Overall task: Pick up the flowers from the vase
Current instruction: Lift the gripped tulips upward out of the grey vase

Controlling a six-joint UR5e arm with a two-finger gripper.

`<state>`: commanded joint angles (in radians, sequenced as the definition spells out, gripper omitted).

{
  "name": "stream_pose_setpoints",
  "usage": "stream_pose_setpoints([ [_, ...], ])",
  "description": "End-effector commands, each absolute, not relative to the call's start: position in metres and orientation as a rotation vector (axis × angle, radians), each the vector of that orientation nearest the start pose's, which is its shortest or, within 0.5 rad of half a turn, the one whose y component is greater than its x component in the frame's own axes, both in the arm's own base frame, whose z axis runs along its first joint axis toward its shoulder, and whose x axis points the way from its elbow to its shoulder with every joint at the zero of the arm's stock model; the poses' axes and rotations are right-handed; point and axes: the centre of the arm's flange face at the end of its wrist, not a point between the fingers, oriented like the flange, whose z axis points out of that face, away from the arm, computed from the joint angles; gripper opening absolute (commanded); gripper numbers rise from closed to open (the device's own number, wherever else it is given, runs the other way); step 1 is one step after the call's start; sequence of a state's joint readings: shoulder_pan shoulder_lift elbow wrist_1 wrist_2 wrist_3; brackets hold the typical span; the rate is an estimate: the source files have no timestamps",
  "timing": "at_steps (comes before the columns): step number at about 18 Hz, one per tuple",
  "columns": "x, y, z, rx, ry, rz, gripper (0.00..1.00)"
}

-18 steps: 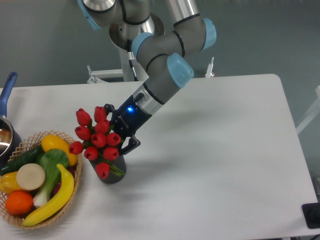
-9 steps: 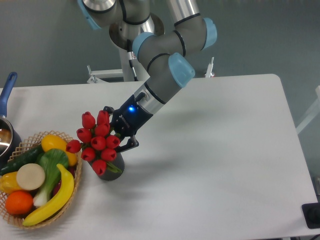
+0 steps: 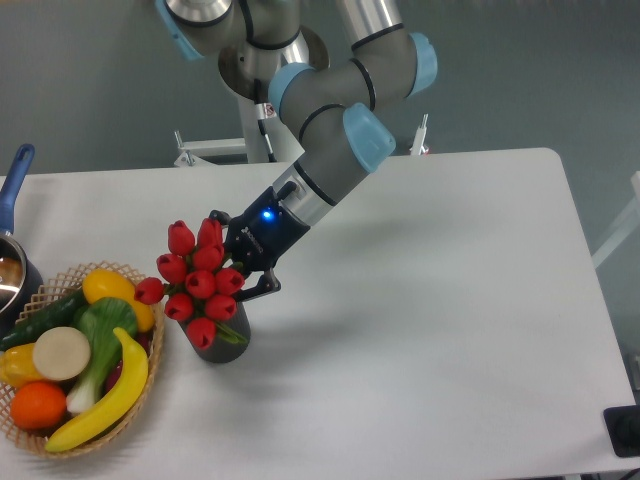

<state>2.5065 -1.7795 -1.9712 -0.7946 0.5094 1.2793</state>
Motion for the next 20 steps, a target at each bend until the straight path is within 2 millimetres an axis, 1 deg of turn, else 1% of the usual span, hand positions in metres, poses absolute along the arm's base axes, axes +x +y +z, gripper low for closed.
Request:
stream_pose_setpoints([
  [4,-0.295,0.474,0.349,-1.986,0.376,-0.409,0.42],
  [9,-0.302,0.471,0.386,-1.973,0.308,-0.4,0.42],
  [11,-0.303,0.469,0.395,-1.973,0.289,-0.397,0.42],
  [14,-0.303,0.466,0.402,-1.972,0.28,-0.392,0.42],
  [16,-0.311,0.459,0.409,-1.967,0.265,-0.37,0.42],
  [20,-0.32,0.446,0.426,-1.966,0.215,-0.345,0.43],
])
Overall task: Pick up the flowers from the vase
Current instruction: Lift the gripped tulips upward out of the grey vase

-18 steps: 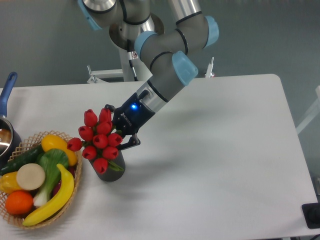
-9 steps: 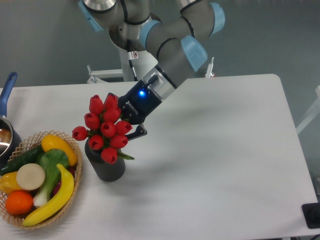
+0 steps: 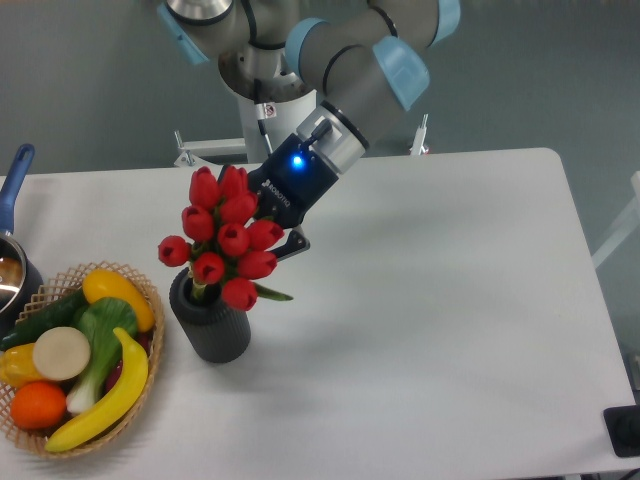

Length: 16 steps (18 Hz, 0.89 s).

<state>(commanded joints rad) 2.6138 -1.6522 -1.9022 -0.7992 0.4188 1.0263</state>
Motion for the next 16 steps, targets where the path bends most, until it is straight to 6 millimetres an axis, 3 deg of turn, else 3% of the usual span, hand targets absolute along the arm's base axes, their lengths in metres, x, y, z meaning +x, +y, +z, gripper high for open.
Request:
stream_pose_setpoints([
  [16,-0.342,0.437,0.473,-1.896,0.054,-0.419,0.42],
])
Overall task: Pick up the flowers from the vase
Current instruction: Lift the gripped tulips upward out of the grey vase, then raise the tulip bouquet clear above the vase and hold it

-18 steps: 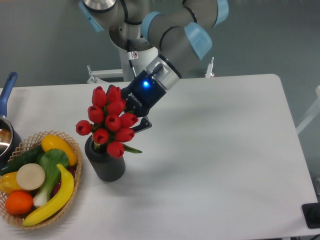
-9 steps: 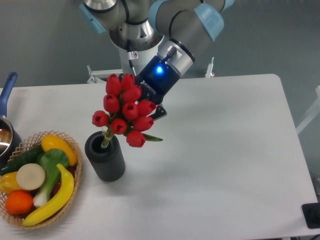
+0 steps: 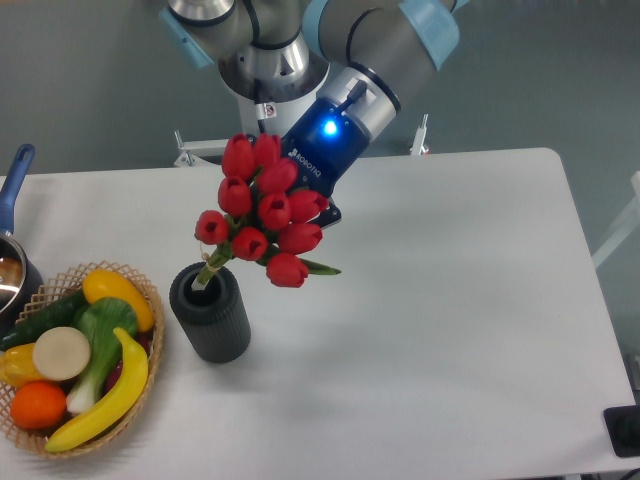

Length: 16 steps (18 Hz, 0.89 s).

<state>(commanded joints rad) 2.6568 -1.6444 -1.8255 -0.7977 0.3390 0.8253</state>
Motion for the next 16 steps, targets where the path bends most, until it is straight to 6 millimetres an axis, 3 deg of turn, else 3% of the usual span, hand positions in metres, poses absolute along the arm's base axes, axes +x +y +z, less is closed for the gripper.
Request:
stream_pose_setpoints([
  [10,-0.369,0.418,0.491,-1.849,0.028,-0.379,0.42],
  [16,-0.391,0.402,0.494,-1.833,0.121,-0.242,0.42],
])
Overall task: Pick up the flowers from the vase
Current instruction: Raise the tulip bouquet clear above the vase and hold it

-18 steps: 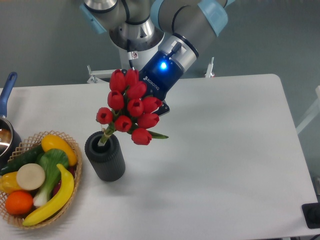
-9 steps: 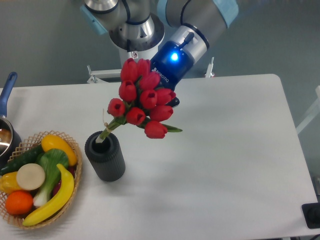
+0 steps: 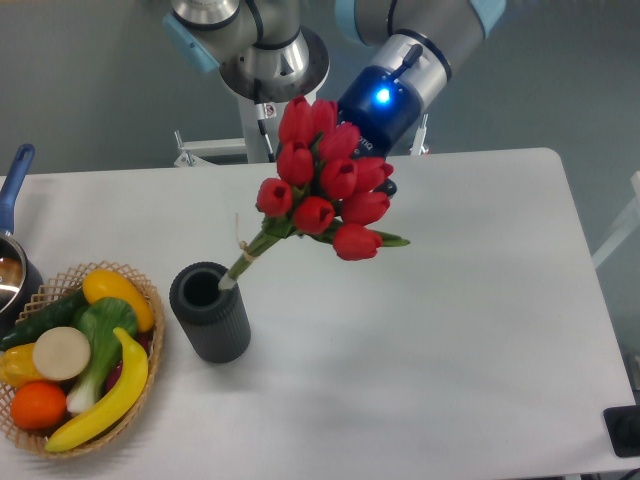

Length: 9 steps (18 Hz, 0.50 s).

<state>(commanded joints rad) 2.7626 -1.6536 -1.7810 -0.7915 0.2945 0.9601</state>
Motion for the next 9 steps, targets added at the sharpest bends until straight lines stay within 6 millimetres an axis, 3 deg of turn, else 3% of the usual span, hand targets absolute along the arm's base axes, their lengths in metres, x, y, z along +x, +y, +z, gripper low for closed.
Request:
stream_pose_setpoints([
  [9,-0.3951,0.3932,0.4931,-1.837,0.101,-0.23,0.42],
])
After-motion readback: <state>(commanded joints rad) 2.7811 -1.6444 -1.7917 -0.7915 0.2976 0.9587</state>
